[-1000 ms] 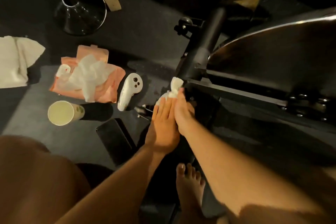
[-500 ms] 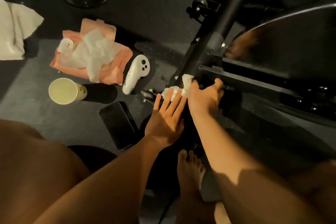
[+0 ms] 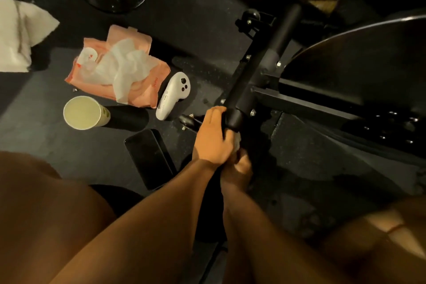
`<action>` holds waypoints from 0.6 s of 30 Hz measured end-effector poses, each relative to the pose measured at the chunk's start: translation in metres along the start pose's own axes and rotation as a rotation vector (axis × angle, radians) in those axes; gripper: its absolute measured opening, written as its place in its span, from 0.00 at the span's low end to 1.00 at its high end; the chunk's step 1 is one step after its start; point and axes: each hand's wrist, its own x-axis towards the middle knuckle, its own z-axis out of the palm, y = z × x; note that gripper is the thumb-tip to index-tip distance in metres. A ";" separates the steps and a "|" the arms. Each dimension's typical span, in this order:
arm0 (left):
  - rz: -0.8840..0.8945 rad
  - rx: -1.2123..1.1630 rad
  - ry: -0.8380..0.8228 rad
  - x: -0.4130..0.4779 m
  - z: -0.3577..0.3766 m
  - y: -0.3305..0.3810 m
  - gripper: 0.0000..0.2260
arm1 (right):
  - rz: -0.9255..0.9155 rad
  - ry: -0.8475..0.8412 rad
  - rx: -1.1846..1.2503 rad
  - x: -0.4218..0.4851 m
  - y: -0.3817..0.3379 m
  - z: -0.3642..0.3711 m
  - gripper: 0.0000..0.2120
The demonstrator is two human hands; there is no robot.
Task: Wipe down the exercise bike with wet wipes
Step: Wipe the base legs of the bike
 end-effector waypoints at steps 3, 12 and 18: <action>0.028 0.080 -0.060 0.010 0.001 -0.008 0.24 | 0.117 -0.016 0.121 0.009 -0.011 0.015 0.10; 0.073 0.284 -0.004 0.007 0.004 -0.013 0.24 | 0.014 -0.201 0.104 0.026 0.019 0.031 0.25; 0.013 0.213 -0.046 0.011 0.002 -0.012 0.26 | 0.161 -0.130 0.182 0.046 -0.072 0.024 0.27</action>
